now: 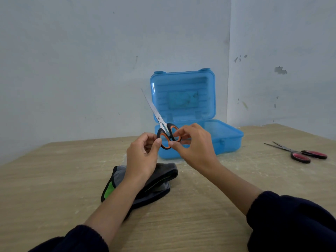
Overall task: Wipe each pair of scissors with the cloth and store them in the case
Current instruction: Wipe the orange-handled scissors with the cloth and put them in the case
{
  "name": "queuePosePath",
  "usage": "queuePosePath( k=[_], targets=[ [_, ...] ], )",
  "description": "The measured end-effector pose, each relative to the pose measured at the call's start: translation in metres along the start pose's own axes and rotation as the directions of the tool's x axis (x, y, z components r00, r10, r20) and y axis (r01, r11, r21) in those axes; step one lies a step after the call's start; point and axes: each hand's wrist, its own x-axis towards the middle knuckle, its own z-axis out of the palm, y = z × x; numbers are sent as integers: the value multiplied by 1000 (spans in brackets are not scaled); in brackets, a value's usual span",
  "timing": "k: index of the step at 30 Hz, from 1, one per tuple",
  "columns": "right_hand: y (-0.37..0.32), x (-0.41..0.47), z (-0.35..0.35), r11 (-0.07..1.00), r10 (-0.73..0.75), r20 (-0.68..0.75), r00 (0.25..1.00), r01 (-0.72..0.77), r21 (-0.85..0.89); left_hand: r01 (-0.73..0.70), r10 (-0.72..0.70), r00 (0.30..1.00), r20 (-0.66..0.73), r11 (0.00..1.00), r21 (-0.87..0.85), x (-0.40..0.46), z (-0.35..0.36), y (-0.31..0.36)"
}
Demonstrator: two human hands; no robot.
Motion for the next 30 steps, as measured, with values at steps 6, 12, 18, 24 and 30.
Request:
queuePosePath(
  k=[6,12,18,24,30],
  targets=[
    [4,1,-1,997,-6,21,1000,7,-71,1,-1,1000,23,1000,-3,0,1,-1],
    [21,14,-12,988,27,48,998,-19,-156,-2,-1,995,100,1000,26,7,18,1],
    [72,51,-46,946,56,94,994,-23,-325,-170,85,954,286,942,288,10,63,-14],
    [122,95,-53,875,178,313,933,-5,-483,-388,91,796,598,836,388,-4,98,-39],
    [147,122,-35,858,276,581,765,76,-507,-395,89,781,618,837,379,-4,101,-45]
  ],
)
